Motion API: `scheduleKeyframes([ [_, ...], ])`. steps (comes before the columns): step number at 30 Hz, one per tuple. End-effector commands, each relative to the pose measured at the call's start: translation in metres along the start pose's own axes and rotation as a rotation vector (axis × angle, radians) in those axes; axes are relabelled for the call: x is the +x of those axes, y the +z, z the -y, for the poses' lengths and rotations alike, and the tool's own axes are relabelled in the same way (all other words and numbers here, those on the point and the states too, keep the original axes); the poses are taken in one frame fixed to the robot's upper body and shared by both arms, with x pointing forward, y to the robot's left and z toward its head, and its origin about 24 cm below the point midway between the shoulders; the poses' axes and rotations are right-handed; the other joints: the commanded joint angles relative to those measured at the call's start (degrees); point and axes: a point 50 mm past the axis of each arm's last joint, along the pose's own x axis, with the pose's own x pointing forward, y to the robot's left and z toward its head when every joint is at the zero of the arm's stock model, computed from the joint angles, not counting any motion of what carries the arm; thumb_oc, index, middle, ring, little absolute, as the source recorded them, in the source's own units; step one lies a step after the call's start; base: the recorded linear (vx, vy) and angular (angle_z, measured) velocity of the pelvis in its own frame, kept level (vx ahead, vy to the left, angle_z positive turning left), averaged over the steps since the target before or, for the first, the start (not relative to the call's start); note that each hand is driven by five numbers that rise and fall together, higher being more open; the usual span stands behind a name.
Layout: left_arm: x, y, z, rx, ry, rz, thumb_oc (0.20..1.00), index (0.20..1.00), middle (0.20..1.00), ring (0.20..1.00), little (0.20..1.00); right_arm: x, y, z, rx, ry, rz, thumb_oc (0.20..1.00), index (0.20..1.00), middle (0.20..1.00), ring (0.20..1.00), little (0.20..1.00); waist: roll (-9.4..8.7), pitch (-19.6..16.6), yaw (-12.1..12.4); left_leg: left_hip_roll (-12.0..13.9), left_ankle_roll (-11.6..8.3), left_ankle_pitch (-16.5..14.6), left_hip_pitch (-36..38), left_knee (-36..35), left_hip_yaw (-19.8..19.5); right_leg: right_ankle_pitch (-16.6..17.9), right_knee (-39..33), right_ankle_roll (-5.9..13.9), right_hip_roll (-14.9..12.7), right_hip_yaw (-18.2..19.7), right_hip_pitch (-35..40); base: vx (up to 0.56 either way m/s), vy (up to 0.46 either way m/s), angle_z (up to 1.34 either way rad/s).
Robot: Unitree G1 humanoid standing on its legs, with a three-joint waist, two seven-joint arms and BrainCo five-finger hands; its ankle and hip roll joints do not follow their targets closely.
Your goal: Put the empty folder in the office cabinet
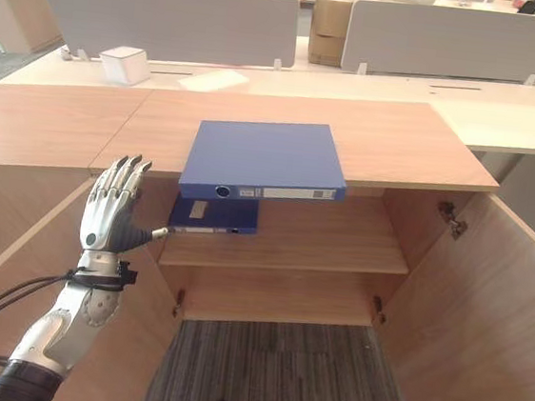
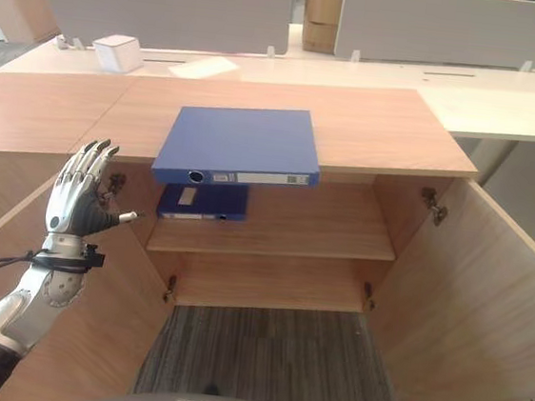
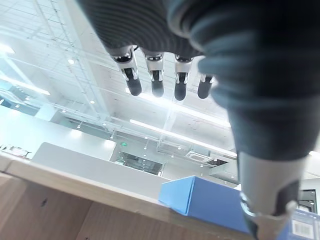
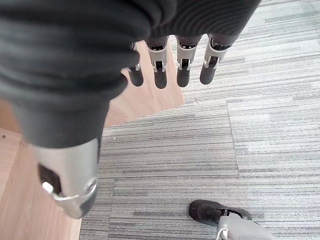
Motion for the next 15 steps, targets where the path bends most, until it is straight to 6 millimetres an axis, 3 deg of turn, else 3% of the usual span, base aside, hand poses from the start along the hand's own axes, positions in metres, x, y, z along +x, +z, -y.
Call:
scheduleKeyframes([
  [1, 0.038, 0.009, -0.03, 0.125, 0.122, 0.117, 1.0, 1.0, 1.0, 1.0, 1.0, 0.002, 0.02, 0.003, -0.064, -0.023, 0.052, 1.0, 1.0, 1.0, 1.0, 1.0, -2.68, 1.7, -0.8, 0.8, -2.76, -11.6, 6.2, 0.1, 1.6, -1.0, -0.1, 3.86, -2.7, -1.1, -3.6, -0.01, -0.004, -0.04],
  [15, 0.072, 0.036, -0.012, 0.226, 0.035, 0.256, 1.0, 1.0, 1.0, 1.0, 1.0, 0.002, 0.014, 0.005, -0.064, -0.031, 0.043, 1.0, 1.0, 1.0, 1.0, 1.0, -2.23, 1.6, -3.0, 1.1, -2.78, -11.6, 5.6, 0.1, 3.0, -0.3, -0.1, 4.57, -2.6, 0.2, -5.2, -0.01, -0.003, -0.06],
])
